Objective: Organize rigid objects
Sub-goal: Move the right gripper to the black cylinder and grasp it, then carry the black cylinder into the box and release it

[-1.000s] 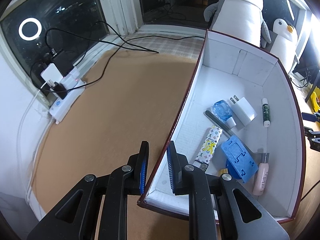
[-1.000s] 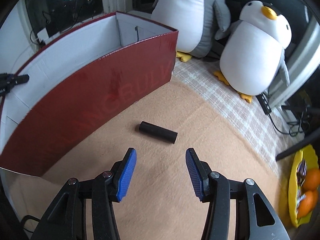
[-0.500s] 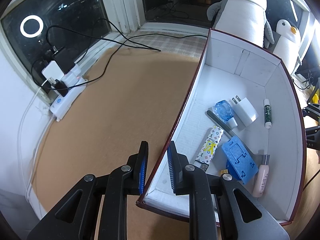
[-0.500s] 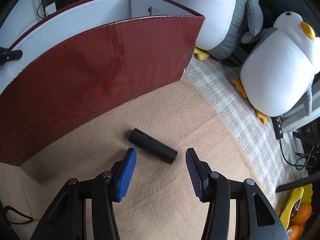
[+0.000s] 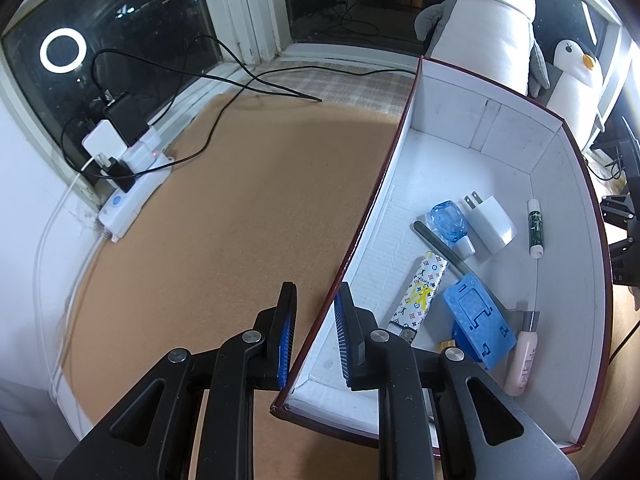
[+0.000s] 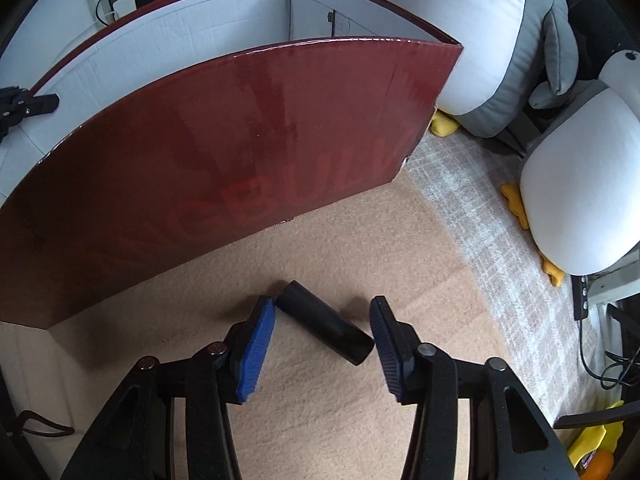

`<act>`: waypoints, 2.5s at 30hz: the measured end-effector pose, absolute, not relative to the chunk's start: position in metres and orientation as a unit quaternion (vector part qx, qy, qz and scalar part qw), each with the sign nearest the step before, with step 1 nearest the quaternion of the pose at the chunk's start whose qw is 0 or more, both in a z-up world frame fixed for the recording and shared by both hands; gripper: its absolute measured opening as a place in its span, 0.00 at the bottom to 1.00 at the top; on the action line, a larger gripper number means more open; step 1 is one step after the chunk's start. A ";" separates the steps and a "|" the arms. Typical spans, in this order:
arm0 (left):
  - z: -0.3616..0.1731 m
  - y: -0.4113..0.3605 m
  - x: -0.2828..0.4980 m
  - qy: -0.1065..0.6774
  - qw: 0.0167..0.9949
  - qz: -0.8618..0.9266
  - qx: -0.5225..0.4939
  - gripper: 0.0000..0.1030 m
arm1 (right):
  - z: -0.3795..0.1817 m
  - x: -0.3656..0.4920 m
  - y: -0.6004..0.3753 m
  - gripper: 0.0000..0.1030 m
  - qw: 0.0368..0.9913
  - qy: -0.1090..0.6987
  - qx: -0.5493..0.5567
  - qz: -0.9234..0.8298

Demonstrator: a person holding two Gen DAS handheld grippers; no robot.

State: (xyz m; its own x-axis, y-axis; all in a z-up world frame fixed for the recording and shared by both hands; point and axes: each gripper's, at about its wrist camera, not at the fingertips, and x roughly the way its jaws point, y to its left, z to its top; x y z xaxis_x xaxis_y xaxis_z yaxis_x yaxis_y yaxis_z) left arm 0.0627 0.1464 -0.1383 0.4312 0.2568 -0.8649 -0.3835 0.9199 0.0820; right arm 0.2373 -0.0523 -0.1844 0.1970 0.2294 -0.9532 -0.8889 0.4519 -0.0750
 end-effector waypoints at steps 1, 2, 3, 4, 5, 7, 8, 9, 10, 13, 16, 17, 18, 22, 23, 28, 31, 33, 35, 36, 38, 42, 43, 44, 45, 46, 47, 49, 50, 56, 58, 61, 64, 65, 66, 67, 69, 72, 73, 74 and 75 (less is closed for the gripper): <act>-0.139 0.146 0.063 0.498 0.844 0.190 -0.064 0.17 | -0.184 0.239 -0.052 0.35 0.695 0.496 -0.329 0.403; -0.139 0.146 0.063 0.498 0.844 0.190 -0.064 0.17 | -0.185 0.239 -0.053 0.35 0.695 0.498 -0.326 0.403; -0.139 0.146 0.063 0.498 0.844 0.190 -0.064 0.17 | -0.184 0.240 -0.053 0.33 0.694 0.501 -0.322 0.403; -0.139 0.146 0.063 0.498 0.844 0.190 -0.064 0.17 | -0.184 0.241 -0.054 0.30 0.694 0.504 -0.317 0.403; -0.139 0.146 0.063 0.498 0.844 0.190 -0.064 0.17 | -0.184 0.241 -0.054 0.29 0.695 0.507 -0.315 0.402; -0.139 0.146 0.063 0.498 0.844 0.190 -0.064 0.17 | -0.184 0.244 -0.056 0.22 0.697 0.514 -0.305 0.396; -0.139 0.146 0.063 0.498 0.844 0.190 -0.064 0.17 | -0.183 0.246 -0.057 0.19 0.699 0.518 -0.299 0.391; -0.139 0.146 0.063 0.498 0.844 0.190 -0.065 0.17 | -0.183 0.248 -0.060 0.15 0.702 0.522 -0.292 0.387; -0.139 0.146 0.063 0.498 0.844 0.190 -0.065 0.17 | -0.183 0.252 -0.064 0.14 0.704 0.525 -0.285 0.384; -0.140 0.146 0.064 0.498 0.844 0.189 -0.066 0.17 | -0.182 0.254 -0.073 0.14 0.715 0.524 -0.270 0.376; -0.140 0.146 0.064 0.497 0.844 0.188 -0.067 0.17 | -0.181 0.254 -0.079 0.14 0.724 0.527 -0.252 0.368; -0.140 0.145 0.064 0.497 0.845 0.188 -0.067 0.17 | -0.181 0.255 -0.081 0.14 0.727 0.529 -0.241 0.366; -0.140 0.146 0.065 0.497 0.845 0.188 -0.068 0.17 | -0.180 0.256 -0.085 0.14 0.730 0.532 -0.227 0.365; -0.141 0.146 0.064 0.495 0.846 0.187 -0.069 0.17 | -0.173 0.254 -0.098 0.14 0.744 0.528 -0.196 0.359; -0.141 0.146 0.064 0.495 0.846 0.187 -0.070 0.17 | -0.170 0.253 -0.101 0.14 0.748 0.527 -0.187 0.357; -0.140 0.147 0.064 0.494 0.846 0.185 -0.071 0.17 | -0.143 0.245 -0.119 0.14 0.768 0.509 -0.156 0.356; -0.140 0.147 0.064 0.493 0.847 0.184 -0.073 0.17 | -0.122 0.239 -0.118 0.14 0.780 0.492 -0.134 0.363; -0.140 0.148 0.064 0.492 0.848 0.183 -0.075 0.17 | -0.100 0.232 -0.114 0.14 0.787 0.477 -0.124 0.371; -0.140 0.148 0.064 0.492 0.848 0.182 -0.076 0.17 | -0.083 0.229 -0.105 0.14 0.793 0.464 -0.117 0.378; -0.140 0.149 0.064 0.491 0.848 0.181 -0.076 0.17 | -0.076 0.227 -0.097 0.14 0.794 0.460 -0.113 0.380; -0.141 0.150 0.064 0.491 0.849 0.180 -0.077 0.17 | -0.067 0.220 -0.083 0.14 0.793 0.457 -0.108 0.388; -0.140 0.150 0.064 0.489 0.850 0.180 -0.079 0.17 | -0.062 0.210 -0.063 0.14 0.788 0.456 -0.101 0.402; -0.140 0.150 0.063 0.488 0.850 0.179 -0.079 0.17 | -0.061 0.207 -0.058 0.14 0.785 0.458 -0.095 0.406; -0.141 0.151 0.063 0.488 0.851 0.179 -0.079 0.17 | -0.059 0.202 -0.053 0.14 0.784 0.459 -0.090 0.408; -0.141 0.151 0.063 0.488 0.851 0.178 -0.080 0.17 | -0.062 0.200 -0.048 0.14 0.782 0.460 -0.087 0.410; -0.141 0.151 0.063 0.487 0.851 0.177 -0.080 0.17 | -0.062 0.196 -0.042 0.14 0.780 0.461 -0.085 0.414; -0.141 0.152 0.062 0.487 0.852 0.177 -0.080 0.17 | -0.060 0.191 -0.036 0.14 0.780 0.461 -0.086 0.415; -0.141 0.151 0.062 0.486 0.853 0.176 -0.079 0.17 | -0.063 0.186 -0.024 0.14 0.777 0.462 -0.089 0.419; -0.141 0.151 0.062 0.485 0.853 0.175 -0.078 0.17 | -0.065 0.184 -0.019 0.14 0.776 0.463 -0.088 0.420; -0.141 0.153 0.062 0.483 0.855 0.172 -0.081 0.17 | -0.073 0.172 0.000 0.14 0.769 0.468 -0.097 0.424; -0.141 0.154 0.062 0.482 0.855 0.170 -0.082 0.17 | -0.076 0.169 0.006 0.14 0.768 0.470 -0.106 0.423; -0.142 0.154 0.061 0.482 0.856 0.169 -0.083 0.17 | -0.081 0.167 0.014 0.14 0.766 0.474 -0.113 0.420; -0.142 0.154 0.062 0.481 0.856 0.168 -0.084 0.17 | -0.085 0.165 0.019 0.14 0.766 0.475 -0.127 0.414; -0.142 0.154 0.062 0.481 0.856 0.168 -0.084 0.16 | -0.087 0.165 0.020 0.14 0.765 0.476 -0.130 0.413; -0.142 0.154 0.062 0.481 0.856 0.167 -0.085 0.16 | -0.088 0.165 0.022 0.14 0.765 0.478 -0.133 0.411; -0.143 0.154 0.062 0.481 0.856 0.167 -0.085 0.16 | -0.089 0.165 0.023 0.14 0.765 0.479 -0.136 0.409; -0.143 0.154 0.062 0.482 0.856 0.167 -0.085 0.16 | -0.091 0.165 0.025 0.14 0.766 0.480 -0.141 0.403; -0.143 0.154 0.062 0.482 0.856 0.167 -0.086 0.16 | -0.094 0.167 0.027 0.14 0.769 0.481 -0.150 0.395; -0.144 0.154 0.062 0.482 0.856 0.166 -0.086 0.16 | -0.095 0.167 0.027 0.14 0.769 0.480 -0.153 0.392; -0.144 0.154 0.062 0.482 0.856 0.166 -0.085 0.16 | -0.095 0.167 0.027 0.14 0.769 0.480 -0.155 0.392; -0.144 0.154 0.062 0.482 0.856 0.167 -0.085 0.16 | -0.096 0.167 0.027 0.14 0.769 0.480 -0.156 0.391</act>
State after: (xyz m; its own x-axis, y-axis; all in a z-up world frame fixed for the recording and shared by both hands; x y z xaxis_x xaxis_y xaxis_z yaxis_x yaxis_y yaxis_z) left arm 0.0624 0.1541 -0.1439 0.4796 0.2029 -0.8537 -0.3671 0.9300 0.0148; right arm 0.1669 0.0270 -0.0955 0.2329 0.4517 -0.8612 -0.7516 0.6456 0.1353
